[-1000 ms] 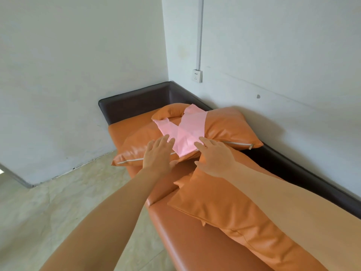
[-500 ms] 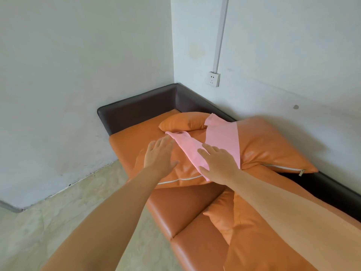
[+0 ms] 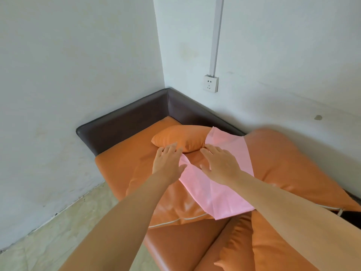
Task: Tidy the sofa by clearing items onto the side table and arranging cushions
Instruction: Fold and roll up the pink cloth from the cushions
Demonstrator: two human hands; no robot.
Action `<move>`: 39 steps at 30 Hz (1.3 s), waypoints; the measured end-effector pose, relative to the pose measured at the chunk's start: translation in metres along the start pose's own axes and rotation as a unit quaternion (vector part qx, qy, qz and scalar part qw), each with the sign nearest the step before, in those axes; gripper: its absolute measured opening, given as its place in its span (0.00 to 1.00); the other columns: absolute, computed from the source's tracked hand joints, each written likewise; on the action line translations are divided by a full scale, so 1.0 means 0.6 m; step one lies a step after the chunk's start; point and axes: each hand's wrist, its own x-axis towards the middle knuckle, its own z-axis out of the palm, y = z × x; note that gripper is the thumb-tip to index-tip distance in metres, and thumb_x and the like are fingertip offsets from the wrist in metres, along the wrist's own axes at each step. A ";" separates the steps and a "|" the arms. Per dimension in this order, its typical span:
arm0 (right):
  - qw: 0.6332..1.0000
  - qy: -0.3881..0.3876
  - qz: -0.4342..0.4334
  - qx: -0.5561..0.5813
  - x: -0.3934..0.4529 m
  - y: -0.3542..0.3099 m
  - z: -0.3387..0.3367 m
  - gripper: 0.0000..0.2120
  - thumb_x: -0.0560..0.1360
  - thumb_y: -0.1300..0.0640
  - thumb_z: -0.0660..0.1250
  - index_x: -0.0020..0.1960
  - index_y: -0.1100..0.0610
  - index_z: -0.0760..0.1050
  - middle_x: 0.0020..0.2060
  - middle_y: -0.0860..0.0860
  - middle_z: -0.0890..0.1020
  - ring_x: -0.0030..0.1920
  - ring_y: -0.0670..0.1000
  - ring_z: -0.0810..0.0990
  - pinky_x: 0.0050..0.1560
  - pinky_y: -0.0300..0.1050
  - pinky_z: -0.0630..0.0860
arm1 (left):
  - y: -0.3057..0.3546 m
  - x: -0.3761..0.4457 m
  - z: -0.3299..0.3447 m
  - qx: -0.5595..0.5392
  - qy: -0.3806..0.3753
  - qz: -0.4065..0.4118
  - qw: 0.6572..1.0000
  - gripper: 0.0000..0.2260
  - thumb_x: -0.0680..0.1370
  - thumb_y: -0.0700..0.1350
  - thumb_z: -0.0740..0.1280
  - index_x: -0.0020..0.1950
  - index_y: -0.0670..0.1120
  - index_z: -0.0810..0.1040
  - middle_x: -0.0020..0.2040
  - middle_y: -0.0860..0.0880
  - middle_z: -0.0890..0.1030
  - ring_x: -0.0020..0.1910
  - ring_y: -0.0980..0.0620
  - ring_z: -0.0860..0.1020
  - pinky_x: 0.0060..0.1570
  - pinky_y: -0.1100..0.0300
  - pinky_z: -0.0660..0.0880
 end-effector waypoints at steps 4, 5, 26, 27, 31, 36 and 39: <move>0.999 -0.022 0.036 -0.007 0.049 0.055 0.019 0.24 0.79 0.48 0.61 0.71 0.56 0.66 0.71 0.54 0.68 0.66 0.57 0.71 0.61 0.51 0.71 | 0.019 0.095 0.019 -0.025 0.006 0.030 0.999 0.25 0.82 0.57 0.58 0.77 0.51 0.59 0.79 0.48 0.56 0.77 0.48 0.56 0.75 0.51 0.50; 0.998 -0.031 0.046 -0.008 0.057 0.068 0.026 0.24 0.79 0.48 0.60 0.71 0.56 0.65 0.72 0.54 0.67 0.66 0.57 0.71 0.60 0.51 0.71 | 0.025 0.114 0.025 -0.033 -0.001 0.037 0.999 0.24 0.82 0.56 0.57 0.77 0.51 0.59 0.79 0.48 0.56 0.77 0.48 0.55 0.75 0.51 0.49; 0.959 -0.145 0.241 0.023 0.238 0.237 0.160 0.27 0.82 0.48 0.53 0.77 0.55 0.54 0.77 0.53 0.58 0.74 0.54 0.60 0.74 0.52 0.55 | 0.088 0.491 0.204 -0.007 -0.047 0.163 0.986 0.20 0.83 0.53 0.54 0.74 0.47 0.64 0.74 0.49 0.64 0.74 0.49 0.60 0.72 0.51 0.55; 0.957 -0.157 0.244 0.020 0.235 0.240 0.166 0.26 0.82 0.47 0.52 0.77 0.56 0.55 0.77 0.52 0.58 0.74 0.54 0.59 0.75 0.52 0.53 | 0.091 0.499 0.212 -0.010 -0.047 0.161 0.986 0.20 0.83 0.53 0.54 0.73 0.47 0.65 0.74 0.49 0.65 0.74 0.49 0.61 0.71 0.51 0.55; 0.958 -0.175 0.228 -0.013 0.226 0.244 0.182 0.23 0.82 0.46 0.47 0.72 0.54 0.67 0.71 0.50 0.68 0.71 0.54 0.64 0.74 0.53 0.51 | 0.096 0.514 0.232 -0.039 -0.015 0.178 0.983 0.14 0.83 0.48 0.56 0.66 0.49 0.74 0.65 0.52 0.73 0.66 0.51 0.68 0.68 0.55 0.59; 0.958 -0.163 0.235 -0.014 0.226 0.239 0.192 0.22 0.83 0.48 0.47 0.65 0.53 0.74 0.64 0.49 0.75 0.67 0.53 0.67 0.74 0.53 0.52 | 0.091 0.495 0.225 -0.151 0.020 0.171 0.974 0.09 0.80 0.41 0.64 0.54 0.45 0.83 0.53 0.47 0.82 0.57 0.47 0.77 0.66 0.54 0.64; 0.964 -0.144 0.221 -0.030 0.216 0.227 0.185 0.18 0.83 0.52 0.50 0.62 0.53 0.76 0.60 0.49 0.78 0.65 0.53 0.69 0.72 0.52 0.54 | 0.078 0.485 0.208 -0.184 0.058 0.138 0.971 0.05 0.72 0.35 0.73 0.41 0.44 0.85 0.41 0.46 0.84 0.44 0.44 0.82 0.55 0.50 0.75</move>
